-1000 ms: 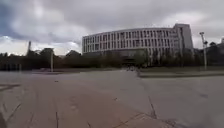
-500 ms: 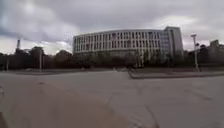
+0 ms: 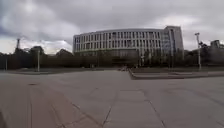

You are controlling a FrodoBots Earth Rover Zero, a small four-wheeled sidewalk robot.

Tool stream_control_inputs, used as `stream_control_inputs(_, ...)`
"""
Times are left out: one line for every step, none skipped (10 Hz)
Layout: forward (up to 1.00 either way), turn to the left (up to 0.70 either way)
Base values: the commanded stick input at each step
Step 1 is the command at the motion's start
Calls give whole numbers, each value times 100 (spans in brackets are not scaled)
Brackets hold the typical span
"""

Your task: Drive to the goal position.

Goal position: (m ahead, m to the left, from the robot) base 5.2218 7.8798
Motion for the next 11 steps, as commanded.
stream_control_inputs(100,0)
stream_control_inputs(100,0)
stream_control_inputs(100,0)
stream_control_inputs(100,0)
stream_control_inputs(100,0)
stream_control_inputs(100,0)
stream_control_inputs(100,0)
stream_control_inputs(100,0)
stream_control_inputs(100,0)
stream_control_inputs(100,0)
stream_control_inputs(100,0)
